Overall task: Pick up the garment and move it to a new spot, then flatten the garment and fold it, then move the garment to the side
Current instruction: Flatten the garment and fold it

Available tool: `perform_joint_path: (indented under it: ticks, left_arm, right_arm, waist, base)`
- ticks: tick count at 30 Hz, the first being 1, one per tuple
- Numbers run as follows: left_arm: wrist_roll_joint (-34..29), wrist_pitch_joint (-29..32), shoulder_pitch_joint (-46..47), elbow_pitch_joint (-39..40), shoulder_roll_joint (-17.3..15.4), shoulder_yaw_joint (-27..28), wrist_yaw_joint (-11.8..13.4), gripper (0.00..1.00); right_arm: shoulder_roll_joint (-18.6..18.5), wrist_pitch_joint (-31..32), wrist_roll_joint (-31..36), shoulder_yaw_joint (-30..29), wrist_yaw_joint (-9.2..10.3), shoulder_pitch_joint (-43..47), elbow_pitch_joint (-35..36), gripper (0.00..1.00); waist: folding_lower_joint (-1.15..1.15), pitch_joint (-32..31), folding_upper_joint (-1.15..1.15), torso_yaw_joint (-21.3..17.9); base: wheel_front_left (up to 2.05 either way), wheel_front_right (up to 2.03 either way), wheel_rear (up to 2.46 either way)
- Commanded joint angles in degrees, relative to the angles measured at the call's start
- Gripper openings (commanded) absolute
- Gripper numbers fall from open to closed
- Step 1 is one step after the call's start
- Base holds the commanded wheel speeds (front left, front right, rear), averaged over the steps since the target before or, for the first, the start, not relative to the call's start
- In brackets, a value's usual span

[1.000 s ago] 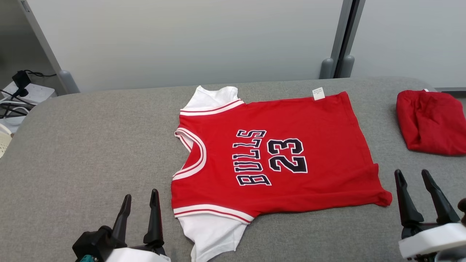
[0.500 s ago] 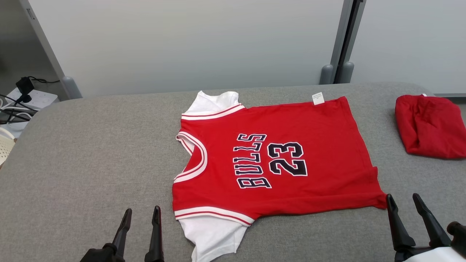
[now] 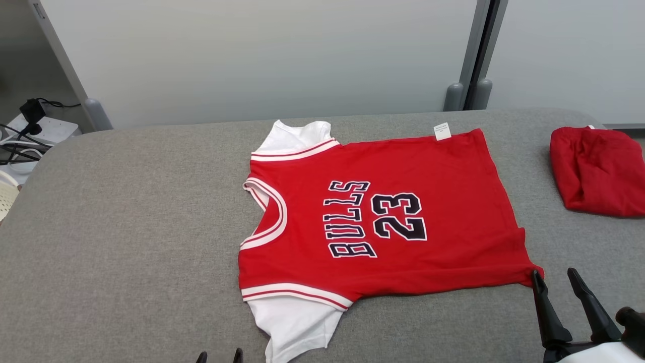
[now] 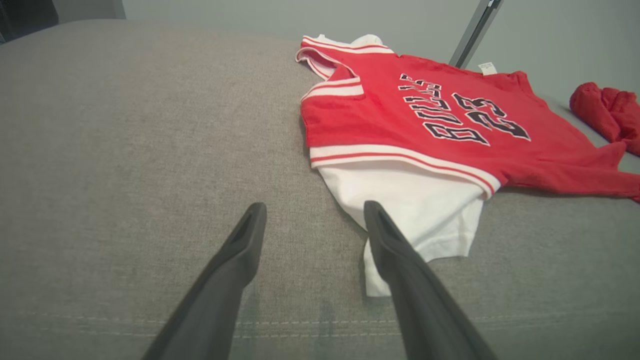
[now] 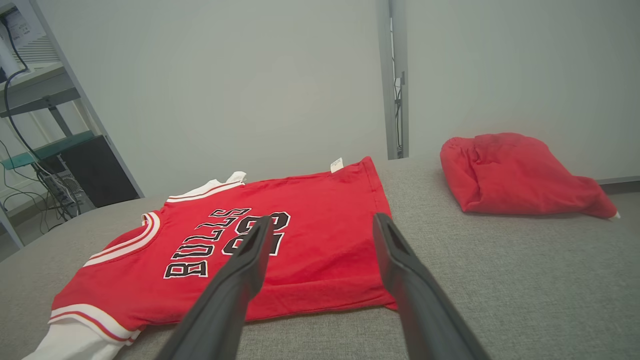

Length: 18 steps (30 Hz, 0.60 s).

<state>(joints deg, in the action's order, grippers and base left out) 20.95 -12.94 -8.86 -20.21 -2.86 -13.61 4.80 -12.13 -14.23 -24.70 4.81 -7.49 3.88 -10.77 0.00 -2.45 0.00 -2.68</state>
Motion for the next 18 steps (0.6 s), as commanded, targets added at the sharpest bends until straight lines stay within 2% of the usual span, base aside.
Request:
perform_joint_path:
  ticks: [1,6,14,18]
  left_arm:
    - [1.3,0.1,4.1,-0.6,0.0,1.3,0.8,1.0]
    - [3.5,3.0,8.2,-7.3,0.0,-1.9,1.5,1.0]
    - [5.6,5.7,13.9,-13.6,0.0,-7.2,2.6,1.0]
    - [7.1,5.2,16.6,-15.0,0.0,-9.7,3.3,1.0]
  right_arm:
    - [-1.5,-0.8,-0.2,1.3,0.0,-1.1,1.8,1.0]
    - [-1.8,-0.8,-0.6,1.7,0.0,-1.7,2.1,1.0]
    - [-2.6,-0.8,-1.0,3.1,0.0,-3.6,1.9,1.0]
    - [-2.8,-0.8,-1.3,2.9,0.0,-4.9,2.1,1.0]
  waist:
    - [0.0,0.2,0.0,0.0]
    - [0.0,1.4,0.0,0.0]
    - [0.0,4.3,0.0,-0.8]
    - [0.0,6.1,0.0,-1.4]
  base:
    - [0.0,0.0,0.0]
    - [0.0,0.0,0.0]
    - [0.0,0.0,0.0]
    - [0.0,0.0,0.0]
